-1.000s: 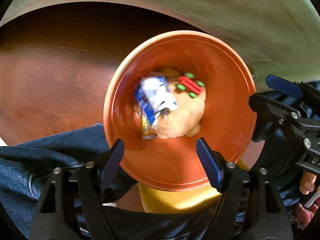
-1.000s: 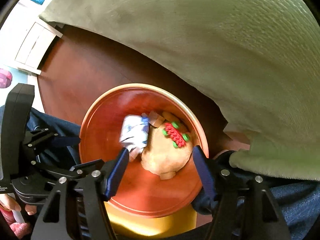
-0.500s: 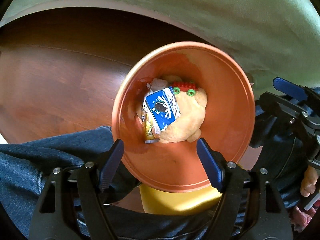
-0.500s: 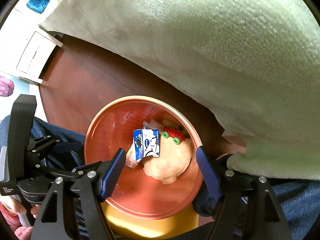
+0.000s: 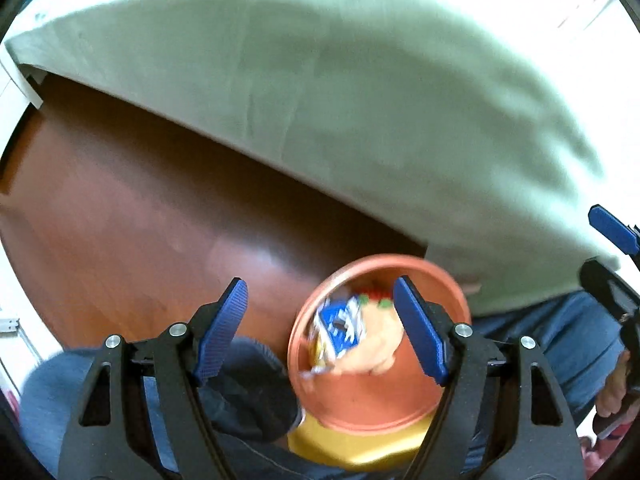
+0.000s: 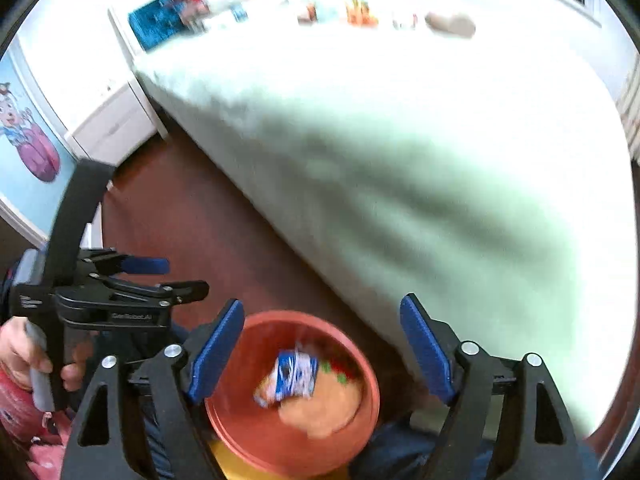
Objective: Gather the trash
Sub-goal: 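Move the right gripper to the pink cup and grasp it, then grasp the red-and-white wrapper with the left gripper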
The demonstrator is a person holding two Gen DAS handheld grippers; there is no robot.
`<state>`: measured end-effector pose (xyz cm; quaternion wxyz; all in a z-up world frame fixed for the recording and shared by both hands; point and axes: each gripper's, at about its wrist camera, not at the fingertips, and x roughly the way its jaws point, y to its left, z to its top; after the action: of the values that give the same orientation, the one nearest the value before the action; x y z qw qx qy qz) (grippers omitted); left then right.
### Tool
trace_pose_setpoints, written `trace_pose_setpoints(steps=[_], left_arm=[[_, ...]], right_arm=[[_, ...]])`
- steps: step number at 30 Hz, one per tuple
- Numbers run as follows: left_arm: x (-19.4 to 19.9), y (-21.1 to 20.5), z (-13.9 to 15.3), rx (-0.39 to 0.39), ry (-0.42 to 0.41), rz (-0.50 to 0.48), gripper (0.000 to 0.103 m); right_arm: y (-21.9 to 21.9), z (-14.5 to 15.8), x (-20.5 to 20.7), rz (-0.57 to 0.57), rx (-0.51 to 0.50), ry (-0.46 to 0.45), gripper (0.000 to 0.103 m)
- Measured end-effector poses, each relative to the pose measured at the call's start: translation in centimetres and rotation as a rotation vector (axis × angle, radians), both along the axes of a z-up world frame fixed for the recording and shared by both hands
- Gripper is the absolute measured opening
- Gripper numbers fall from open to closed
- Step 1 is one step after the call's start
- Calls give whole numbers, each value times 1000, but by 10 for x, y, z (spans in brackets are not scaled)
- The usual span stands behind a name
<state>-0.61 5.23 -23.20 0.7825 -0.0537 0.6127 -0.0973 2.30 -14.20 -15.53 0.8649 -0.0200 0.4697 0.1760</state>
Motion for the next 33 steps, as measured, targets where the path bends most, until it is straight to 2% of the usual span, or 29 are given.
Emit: trace_pose_setpoints(steps=[4, 7, 12, 16, 20, 22, 23, 27, 28, 29, 33], left_arm=[[13, 8, 23, -8, -75, 29, 79], [20, 11, 32, -12, -101, 38, 79], [26, 13, 45, -20, -142, 50, 79], [34, 14, 51, -22, -153, 54, 79], [45, 19, 60, -23, -162, 62, 79], [50, 20, 62, -24, -168, 69, 79], [53, 20, 64, -25, -170, 73, 79], [62, 26, 69, -19, -177, 85, 79], [65, 26, 71, -19, -178, 87, 79], [68, 27, 72, -18, -181, 88, 79], [77, 25, 75, -21, -186, 94, 79]], right_arm=[[-10, 34, 31, -18, 0, -107, 83], [-18, 54, 61, -37, -35, -183, 87], [-33, 84, 146, -104, -110, -283, 91], [-48, 90, 225, -185, -149, -285, 94], [-56, 75, 293, -246, -223, -239, 94], [-60, 63, 312, -255, -248, -199, 94], [-62, 54, 329, -268, -274, -162, 91], [-56, 30, 354, -256, -329, -85, 78], [-55, 27, 356, -253, -331, -77, 63], [-54, 25, 356, -257, -325, -66, 55], [-57, 30, 347, -258, -298, -62, 53]])
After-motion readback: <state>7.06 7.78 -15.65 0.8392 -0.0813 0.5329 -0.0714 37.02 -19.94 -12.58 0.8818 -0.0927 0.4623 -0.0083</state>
